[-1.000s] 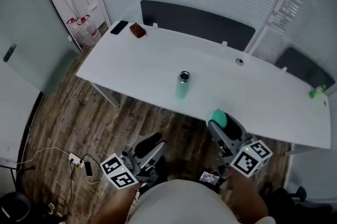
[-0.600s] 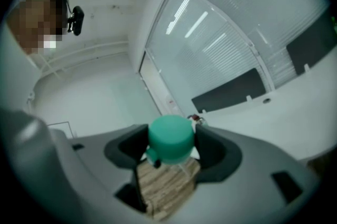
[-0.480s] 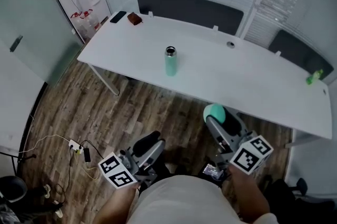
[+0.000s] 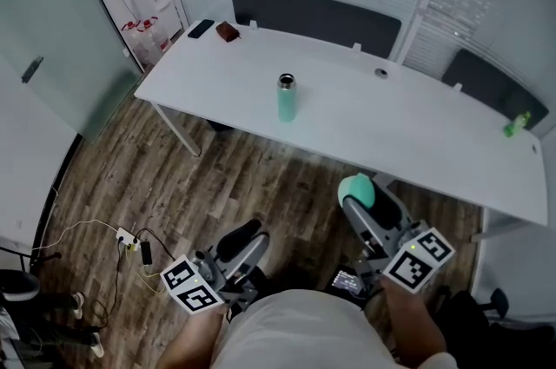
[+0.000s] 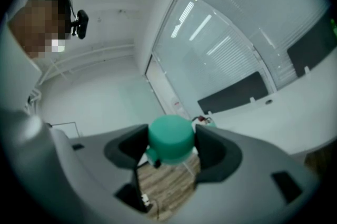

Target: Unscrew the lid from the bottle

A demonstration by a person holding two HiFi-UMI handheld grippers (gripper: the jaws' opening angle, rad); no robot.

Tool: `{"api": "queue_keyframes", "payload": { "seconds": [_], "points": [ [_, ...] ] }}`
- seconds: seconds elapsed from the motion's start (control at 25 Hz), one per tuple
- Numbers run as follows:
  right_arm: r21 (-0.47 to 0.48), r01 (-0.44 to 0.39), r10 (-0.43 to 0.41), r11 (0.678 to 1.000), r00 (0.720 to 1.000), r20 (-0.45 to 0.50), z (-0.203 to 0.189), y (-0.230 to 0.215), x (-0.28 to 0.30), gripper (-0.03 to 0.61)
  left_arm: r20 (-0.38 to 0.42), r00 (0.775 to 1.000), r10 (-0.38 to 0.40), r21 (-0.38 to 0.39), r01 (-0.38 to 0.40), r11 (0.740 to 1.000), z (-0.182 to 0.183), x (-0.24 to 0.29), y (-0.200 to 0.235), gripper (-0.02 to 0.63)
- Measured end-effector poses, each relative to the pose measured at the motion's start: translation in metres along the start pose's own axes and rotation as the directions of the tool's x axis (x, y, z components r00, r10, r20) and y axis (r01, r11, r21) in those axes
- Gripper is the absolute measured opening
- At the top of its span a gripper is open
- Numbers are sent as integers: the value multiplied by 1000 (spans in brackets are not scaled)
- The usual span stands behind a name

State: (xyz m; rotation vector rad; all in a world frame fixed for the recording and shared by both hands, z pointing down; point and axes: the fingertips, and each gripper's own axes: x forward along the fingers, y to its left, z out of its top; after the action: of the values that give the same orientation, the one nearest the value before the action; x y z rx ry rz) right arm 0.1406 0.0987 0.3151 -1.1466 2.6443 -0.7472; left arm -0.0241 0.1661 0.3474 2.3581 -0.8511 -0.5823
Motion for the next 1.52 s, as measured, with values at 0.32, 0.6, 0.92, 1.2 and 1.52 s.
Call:
{"api": "queue_keyframes", "payload": {
  "seconds": [0.32,0.6,0.92,1.2,1.52],
  "points": [
    [38,16,-17,999,1000,26,-7,27,12,288,-34,999,-4,-4,4,1000,25,-35,10,152],
    [44,58,-59,997,998,32,-17,32,17,288,-59,997,-39,-17,39,999,31,-39,18,152],
    [22,113,-113,993,993,24,-23,34,18,288,-101,993,-57,-37,53,998,28,-39,24,152],
    [-4,125,-125,992,992,8,-22,34,23,288,-108,991,-73,-41,69,997,31,-33,25,152],
    [-38,142,-142,989,990,4,-16,32,29,288,-134,988,-80,-52,74,996,29,-24,27,152]
  ]
}}
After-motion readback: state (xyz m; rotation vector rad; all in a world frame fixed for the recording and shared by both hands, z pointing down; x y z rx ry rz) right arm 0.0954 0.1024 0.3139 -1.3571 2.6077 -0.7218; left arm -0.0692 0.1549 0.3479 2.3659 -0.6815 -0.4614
